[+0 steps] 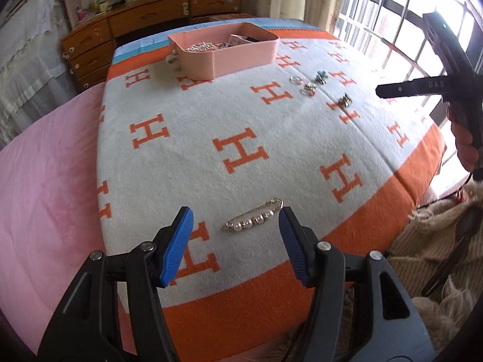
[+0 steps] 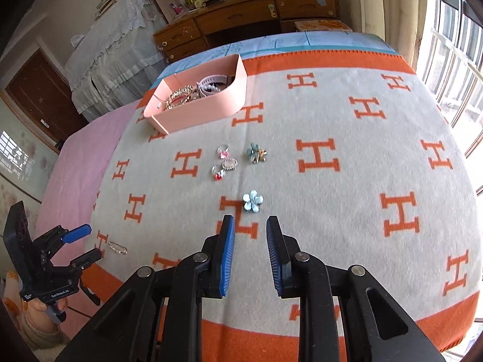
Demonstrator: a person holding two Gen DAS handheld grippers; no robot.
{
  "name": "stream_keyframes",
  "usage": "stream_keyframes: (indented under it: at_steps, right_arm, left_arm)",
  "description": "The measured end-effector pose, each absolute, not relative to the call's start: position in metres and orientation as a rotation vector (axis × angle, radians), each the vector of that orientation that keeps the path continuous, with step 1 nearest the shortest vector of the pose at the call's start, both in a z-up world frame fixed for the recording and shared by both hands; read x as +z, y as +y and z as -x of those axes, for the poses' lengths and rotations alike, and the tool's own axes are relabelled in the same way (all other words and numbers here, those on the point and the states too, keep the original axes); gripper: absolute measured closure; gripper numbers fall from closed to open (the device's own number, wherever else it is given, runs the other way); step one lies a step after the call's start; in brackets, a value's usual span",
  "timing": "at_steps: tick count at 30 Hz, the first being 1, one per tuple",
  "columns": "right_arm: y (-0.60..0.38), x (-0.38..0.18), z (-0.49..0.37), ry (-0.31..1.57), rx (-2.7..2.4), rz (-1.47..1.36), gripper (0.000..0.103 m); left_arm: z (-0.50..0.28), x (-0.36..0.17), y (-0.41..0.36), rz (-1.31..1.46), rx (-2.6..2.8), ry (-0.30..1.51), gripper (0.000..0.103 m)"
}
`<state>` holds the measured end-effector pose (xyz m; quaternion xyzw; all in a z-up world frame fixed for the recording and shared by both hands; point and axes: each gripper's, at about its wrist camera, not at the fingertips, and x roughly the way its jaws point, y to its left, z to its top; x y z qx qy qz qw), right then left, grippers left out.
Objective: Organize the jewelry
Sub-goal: 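Move the left tool to the pearl safety pin and grasp it, then grasp the pearl-stone ring with the right tool while the left tool holds the pin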
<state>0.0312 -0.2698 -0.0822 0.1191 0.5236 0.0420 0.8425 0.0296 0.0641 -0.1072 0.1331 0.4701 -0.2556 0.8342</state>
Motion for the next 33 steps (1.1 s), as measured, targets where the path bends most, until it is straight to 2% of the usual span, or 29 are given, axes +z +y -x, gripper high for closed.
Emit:
stream_keyframes:
  at_steps: [6, 13, 17, 19, 20, 21, 24, 28, 33]
  right_arm:
    - [-0.259, -0.103, -0.035, 1.155, 0.099, -0.254, 0.081]
    - [-0.251, -0.1, -0.039, 1.148, 0.109, -0.232, 0.081]
    - [-0.254, -0.099, -0.04, 1.151, 0.1, -0.244, 0.081]
    - [-0.257, -0.1, -0.04, 1.151, 0.095, -0.253, 0.081]
    - [-0.258, -0.1, -0.04, 1.151, 0.094, -0.257, 0.081]
    - [-0.259, -0.1, -0.041, 1.15, 0.093, -0.26, 0.081]
    - [-0.261, -0.102, -0.041, 1.15, 0.092, -0.268, 0.081]
    - [-0.262, -0.104, -0.044, 1.147, 0.094, -0.27, 0.081]
    - [-0.257, -0.101, -0.056, 1.13, 0.108, -0.236, 0.081]
  left_arm:
    - [-0.025, -0.116, 0.048, -0.494, -0.636, 0.959, 0.047]
    - [-0.036, -0.132, 0.029, -0.677, -0.757, 0.995, 0.049]
    - [-0.042, -0.134, 0.022, -0.693, -0.846, 1.02, 0.061]
    - [-0.047, -0.136, 0.02, -0.668, -0.89, 1.061, 0.074]
    - [-0.047, -0.137, 0.019, -0.658, -0.905, 1.081, 0.085]
    - [-0.049, -0.137, 0.017, -0.655, -0.906, 1.094, 0.09]
    - [-0.058, -0.138, 0.014, -0.623, -0.869, 1.125, 0.097]
    - [-0.081, -0.138, 0.018, -0.491, -0.781, 1.168, 0.097]
    - [-0.118, -0.135, 0.029, -0.192, -0.651, 1.216, 0.097]
